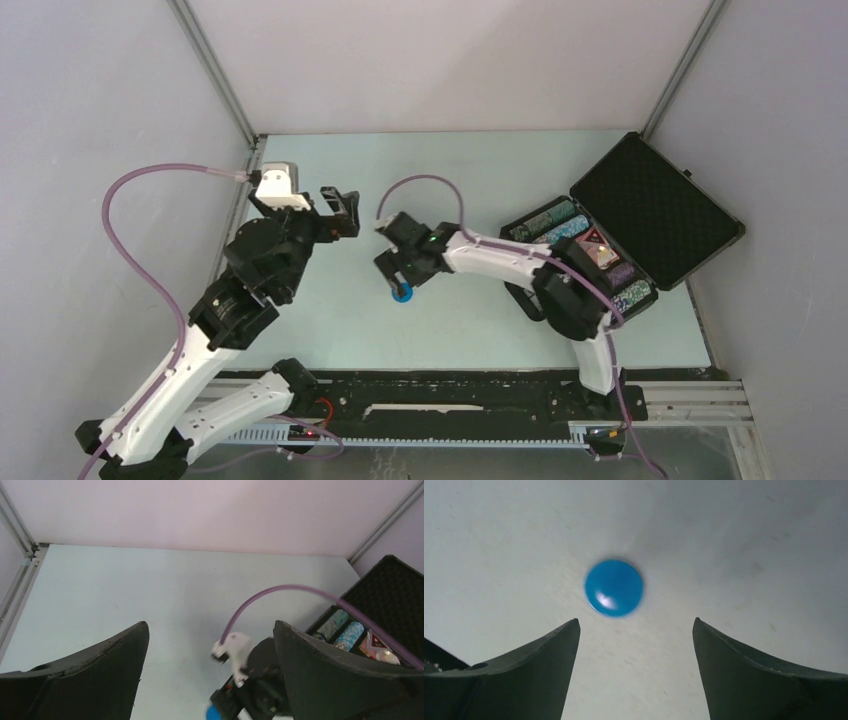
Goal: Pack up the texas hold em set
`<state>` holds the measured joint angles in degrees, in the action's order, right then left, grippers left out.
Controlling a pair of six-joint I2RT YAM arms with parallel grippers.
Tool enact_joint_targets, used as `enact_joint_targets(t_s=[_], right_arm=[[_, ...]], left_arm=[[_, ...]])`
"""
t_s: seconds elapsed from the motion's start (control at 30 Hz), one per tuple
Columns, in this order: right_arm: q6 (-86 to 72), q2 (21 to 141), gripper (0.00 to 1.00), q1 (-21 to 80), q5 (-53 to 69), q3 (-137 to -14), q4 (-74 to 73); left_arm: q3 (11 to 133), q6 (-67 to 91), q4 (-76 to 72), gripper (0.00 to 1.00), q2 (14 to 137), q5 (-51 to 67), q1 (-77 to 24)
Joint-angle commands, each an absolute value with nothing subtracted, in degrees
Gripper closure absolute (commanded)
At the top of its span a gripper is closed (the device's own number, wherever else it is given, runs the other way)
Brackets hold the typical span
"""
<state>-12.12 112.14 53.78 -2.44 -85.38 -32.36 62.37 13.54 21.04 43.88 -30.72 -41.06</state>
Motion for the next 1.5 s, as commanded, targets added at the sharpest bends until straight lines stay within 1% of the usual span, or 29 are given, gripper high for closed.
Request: enact_joint_targets(t_s=[0.0,0.17,0.53,0.73,0.8,0.93,1.07,1.2,1.37,1.47], right_arm=[[-12.3,118.8,0.08,57.8,-4.1,-95.0,-35.5],[-12.1,123.7,0.08,59.5,-5.7,-99.1,-37.9],[-12.3,125.6,0.11,59.2,-7.2,-99.1,-38.7],[-13.6,126.3,0.15,57.9,-5.9,-97.1,-36.7],[-14.1,127.2,0.18,58.1,-5.5,-97.8,-37.0],[-14.2,128.6,0.21,58.4,-5.4,-98.7,-36.4],[-14.5,129.5,0.31,58.5,-5.4,-99.9,-37.1],[-14.2,129.7,0.33,58.7,-6.5,-100.0,-36.4],[-14.0,128.6,0.45,59.1,-7.6,-100.4,-37.3],[-13.8,125.1,0.52,59.1,-9.1,-98.1,-37.4]], left_arm=[[59.6,14.5,17.3,0.00,40.8,-35.9,-40.7],[58.9,14.5,16.5,0.00,39.4,-36.9,-40.7],[59.5,14.5,17.1,0.00,41.0,-36.5,-40.3],[59.8,14.2,17.1,0.00,40.4,-35.4,-40.2],[59.0,14.1,16.6,0.00,39.9,-35.7,-39.9],[59.3,14.2,16.6,0.00,40.0,-34.7,-39.8],[59.2,14.0,16.4,0.00,40.6,-35.0,-39.8],[59.2,14.2,16.5,0.00,40.2,-34.6,-39.7],[59.2,14.2,16.5,0.00,41.0,-34.4,-39.2],[59.3,14.2,16.6,0.00,41.0,-34.2,-39.1]])
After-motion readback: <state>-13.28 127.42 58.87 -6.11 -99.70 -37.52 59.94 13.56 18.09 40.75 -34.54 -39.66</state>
